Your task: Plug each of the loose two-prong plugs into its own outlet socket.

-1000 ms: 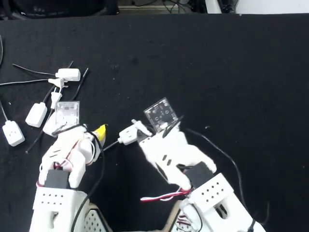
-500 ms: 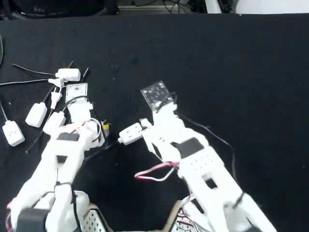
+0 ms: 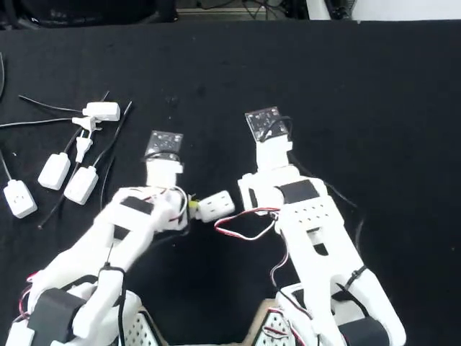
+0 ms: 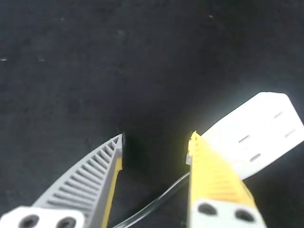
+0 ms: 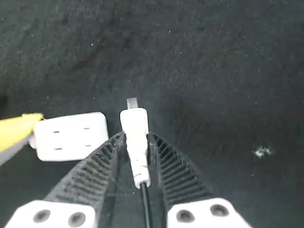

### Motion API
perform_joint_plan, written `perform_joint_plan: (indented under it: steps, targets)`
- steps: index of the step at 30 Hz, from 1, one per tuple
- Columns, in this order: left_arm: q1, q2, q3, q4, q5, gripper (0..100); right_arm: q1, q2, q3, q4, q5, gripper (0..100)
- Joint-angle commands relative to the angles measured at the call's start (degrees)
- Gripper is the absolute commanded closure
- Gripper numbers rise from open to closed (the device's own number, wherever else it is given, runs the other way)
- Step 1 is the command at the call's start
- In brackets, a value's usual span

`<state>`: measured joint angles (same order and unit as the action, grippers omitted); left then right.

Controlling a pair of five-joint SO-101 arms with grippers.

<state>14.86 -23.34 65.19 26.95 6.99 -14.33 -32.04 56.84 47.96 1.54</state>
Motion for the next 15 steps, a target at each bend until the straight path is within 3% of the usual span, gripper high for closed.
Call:
perform_joint_plan:
  steps: [1, 7, 11, 15]
  targets:
    - [3.65, -0.62, -1.45, -0.88, 0.62, 78, 0.97, 0.13, -3.56, 0.35, 0.09, 98.8]
    - [0.75, -2.37, -2.33, 1.58, 0.62, 78, 1.05, 0.22, -6.64, 6.86, 3.69, 98.8]
    - [-6.20, -10.02, -6.46, 15.47, -0.09, 78, 1.14, 0.31, -15.52, 17.67, 7.47, 98.8]
    - [-12.18, -18.81, -7.52, 27.25, -10.29, 78, -1.14, 1.63, -21.23, 25.23, 8.00, 98.8]
